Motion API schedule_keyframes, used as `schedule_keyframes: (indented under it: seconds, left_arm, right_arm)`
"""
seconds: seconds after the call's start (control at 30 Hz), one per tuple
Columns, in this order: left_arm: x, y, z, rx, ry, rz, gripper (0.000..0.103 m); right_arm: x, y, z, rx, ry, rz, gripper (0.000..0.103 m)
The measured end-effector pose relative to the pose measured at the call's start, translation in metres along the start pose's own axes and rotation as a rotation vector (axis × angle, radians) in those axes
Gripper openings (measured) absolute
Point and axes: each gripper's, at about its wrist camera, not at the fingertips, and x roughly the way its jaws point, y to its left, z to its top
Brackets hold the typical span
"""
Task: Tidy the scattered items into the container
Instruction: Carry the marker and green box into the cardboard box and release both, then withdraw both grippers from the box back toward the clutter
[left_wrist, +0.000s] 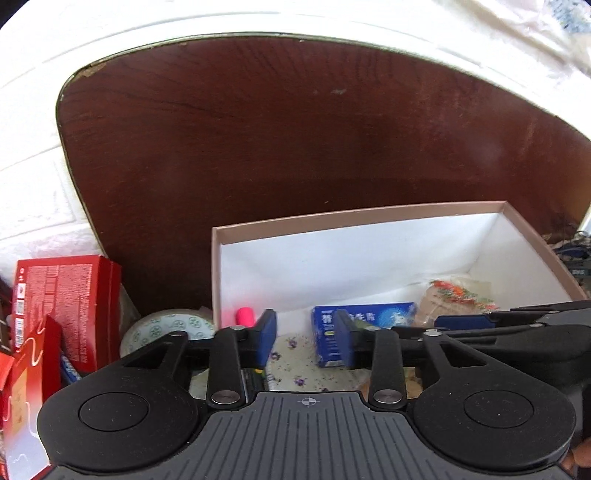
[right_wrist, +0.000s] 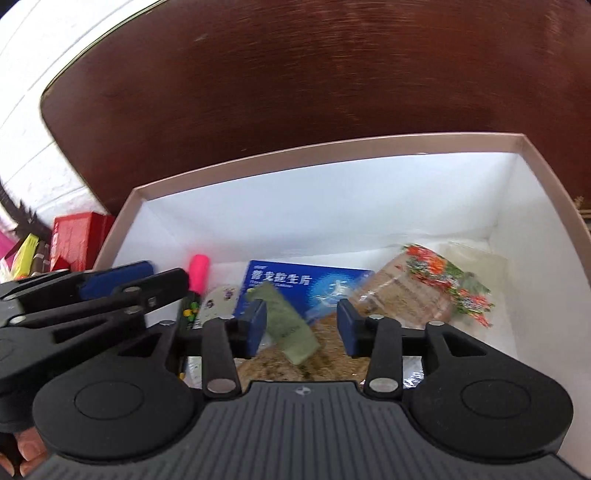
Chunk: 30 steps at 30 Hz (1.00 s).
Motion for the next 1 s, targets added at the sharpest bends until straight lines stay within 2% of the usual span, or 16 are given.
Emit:
schedule_keyframes:
  seconds: [0.03, 0.1, 0.17, 0.23, 0.4, 0.47, 0.6, 0.63, 0.7, 0.87, 1.0]
  left_arm:
    - [-0.003, -0.001, -0.001, 0.003, -0.012, 0.004, 0.069]
    - [-0.008, -0.001, -0.001, -0.006, -0.026, -0.01, 0.074]
    - [-0.013, 0.0, -0.001, -0.02, -0.026, -0.016, 0.089]
    - [-0.019, -0.001, -0.002, -0.012, -0.03, -0.037, 0.093]
    - [-0.038, -0.008, -0.006, 0.024, -0.069, 0.008, 0.097]
    - [-0.047, -0.008, -0.007, 0.017, -0.08, 0.026, 0.102]
    - [-0.07, -0.002, -0.015, -0.024, -0.099, 0.009, 0.103]
    - [-0.078, 0.0, -0.018, -0.04, -0.104, -0.002, 0.103]
    - [-0.094, 0.004, -0.027, -0.071, -0.111, -0.016, 0.103]
    - [-0.132, 0.014, -0.064, -0.156, -0.155, -0.068, 0.103]
    - [-0.148, 0.022, -0.096, -0.251, -0.131, -0.107, 0.103]
  right_arm:
    - [-0.001, -0.003, 0.0, 0.006, -0.005, -0.005, 0.053]
    - [-0.005, -0.009, -0.001, 0.024, -0.013, -0.011, 0.056]
    - [-0.01, -0.015, -0.002, 0.035, -0.01, -0.004, 0.057]
    - [-0.015, -0.02, -0.004, 0.035, -0.012, -0.004, 0.057]
    - [-0.024, -0.02, -0.008, 0.016, -0.018, -0.007, 0.058]
    - [-0.028, -0.018, -0.01, 0.019, -0.023, 0.005, 0.058]
    - [-0.045, -0.011, -0.015, 0.015, -0.033, 0.043, 0.059]
    - [-0.052, -0.009, -0.016, 0.012, -0.04, 0.046, 0.061]
    - [-0.066, -0.005, -0.022, 0.002, -0.061, 0.046, 0.075]
    - [-0.101, 0.008, -0.044, -0.045, -0.106, 0.074, 0.085]
    - [-0.122, 0.019, -0.07, -0.084, -0.137, 0.065, 0.092]
